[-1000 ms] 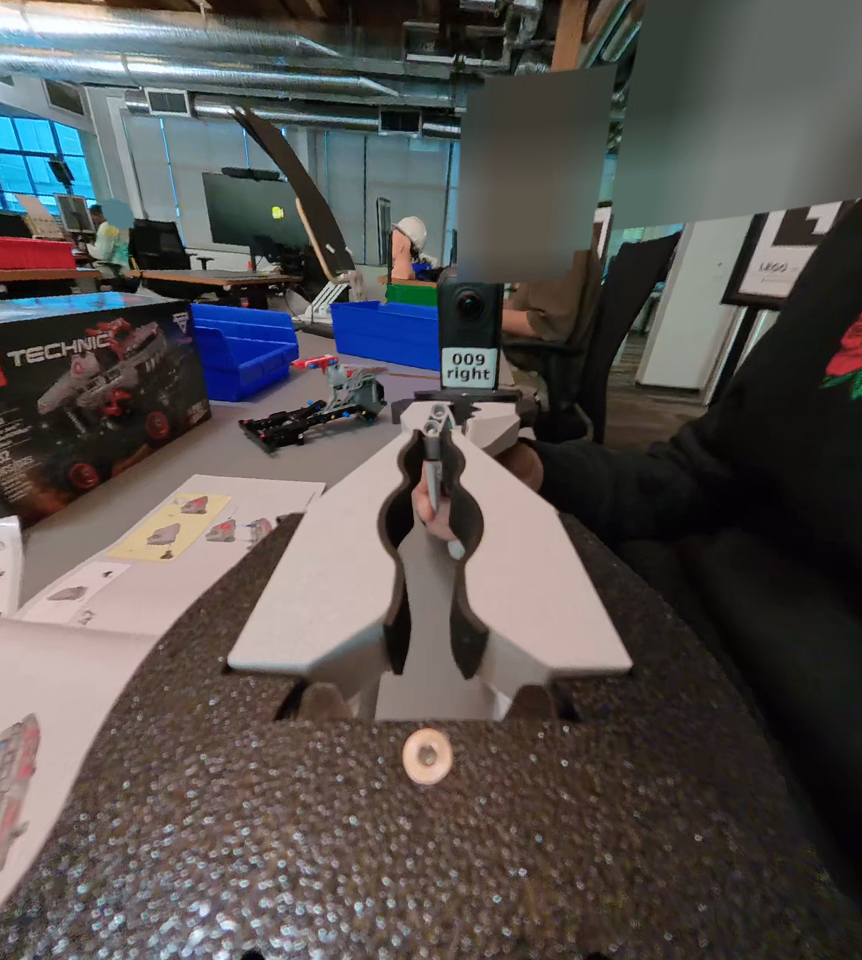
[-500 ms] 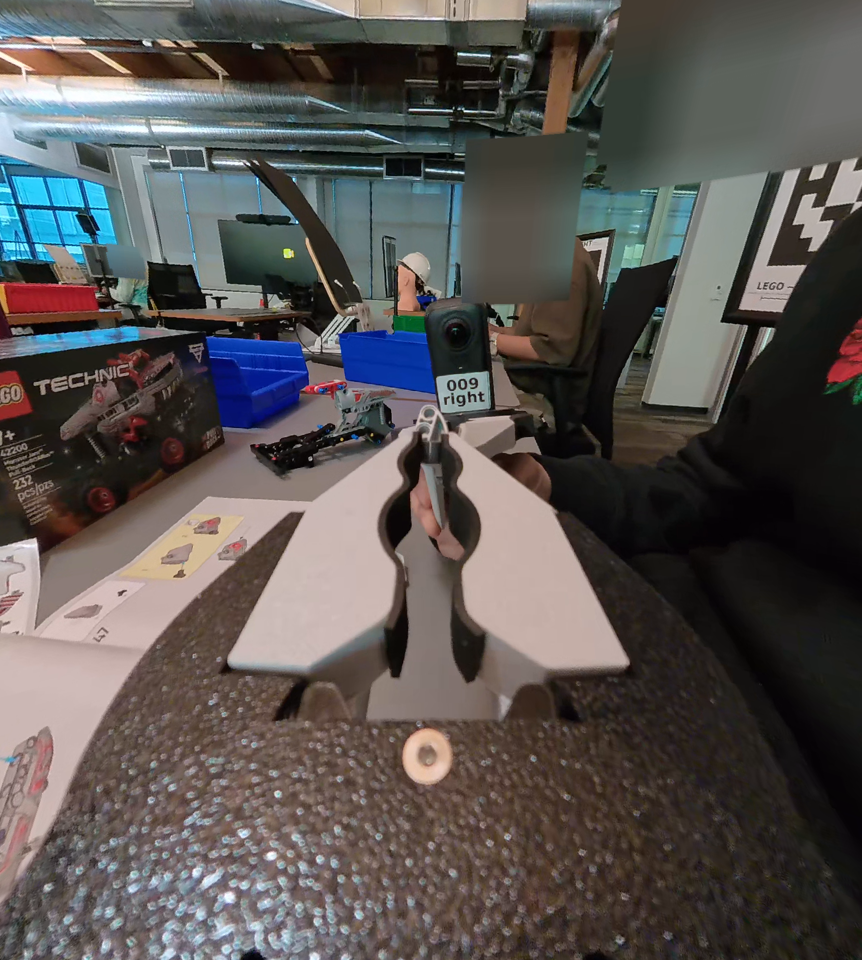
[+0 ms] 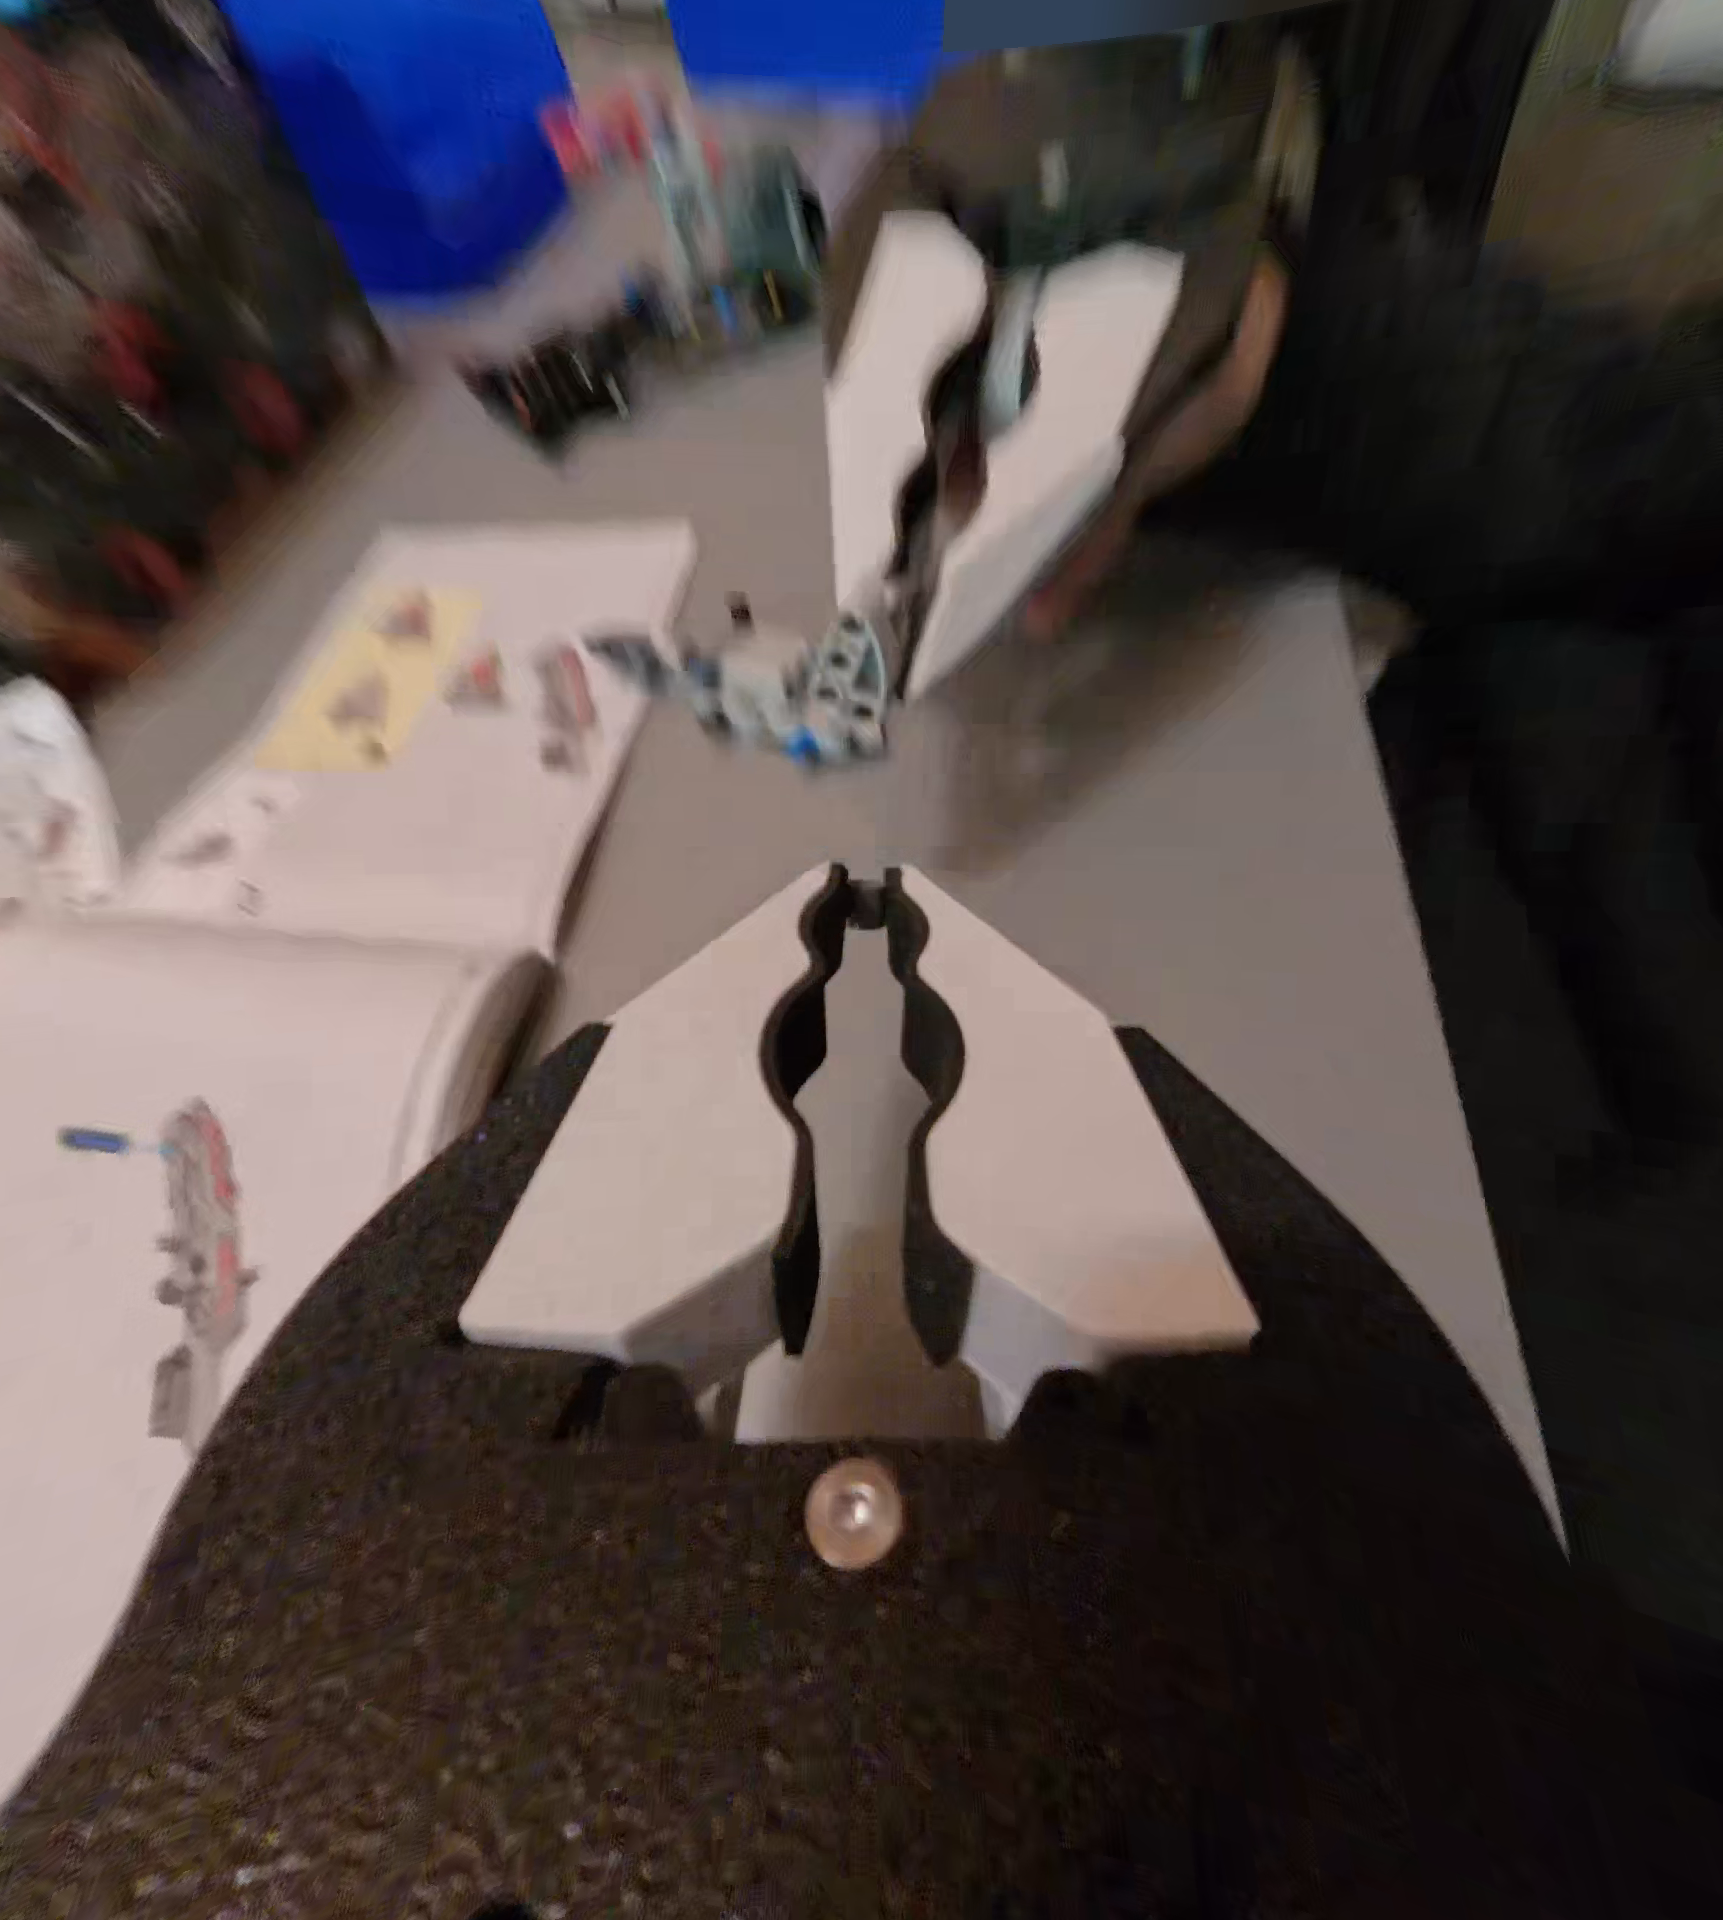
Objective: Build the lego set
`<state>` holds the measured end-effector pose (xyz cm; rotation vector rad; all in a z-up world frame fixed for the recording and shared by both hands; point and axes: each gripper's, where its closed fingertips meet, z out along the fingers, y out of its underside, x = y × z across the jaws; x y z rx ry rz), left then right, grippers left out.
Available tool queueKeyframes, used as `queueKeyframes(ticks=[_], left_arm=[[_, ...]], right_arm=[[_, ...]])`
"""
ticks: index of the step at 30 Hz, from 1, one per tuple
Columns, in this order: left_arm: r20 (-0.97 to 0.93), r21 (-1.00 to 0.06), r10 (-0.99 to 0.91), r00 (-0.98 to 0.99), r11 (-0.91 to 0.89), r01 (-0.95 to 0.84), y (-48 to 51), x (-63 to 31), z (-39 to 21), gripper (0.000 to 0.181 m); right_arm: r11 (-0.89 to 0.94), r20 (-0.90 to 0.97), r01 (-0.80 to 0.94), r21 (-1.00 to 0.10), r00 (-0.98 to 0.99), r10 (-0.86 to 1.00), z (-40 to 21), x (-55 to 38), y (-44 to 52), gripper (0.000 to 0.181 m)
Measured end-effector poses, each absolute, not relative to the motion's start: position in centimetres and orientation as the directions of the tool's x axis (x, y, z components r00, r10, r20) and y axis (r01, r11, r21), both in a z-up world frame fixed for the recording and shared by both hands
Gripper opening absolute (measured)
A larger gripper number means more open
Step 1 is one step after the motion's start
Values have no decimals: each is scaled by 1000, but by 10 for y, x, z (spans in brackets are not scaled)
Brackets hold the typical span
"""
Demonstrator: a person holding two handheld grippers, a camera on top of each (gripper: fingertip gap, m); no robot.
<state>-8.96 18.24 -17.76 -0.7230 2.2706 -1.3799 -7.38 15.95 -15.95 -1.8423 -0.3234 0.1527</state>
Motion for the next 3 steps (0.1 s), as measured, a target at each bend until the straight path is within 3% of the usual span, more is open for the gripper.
queueKeyframes(ticks=[3], left_arm=[[0, -804, -555, -832, 494, -330, 164, -98, -209, 5]], right_arm=[[-418, 46, 217, -882, 923, 382, -184, -83, 144, 5]])
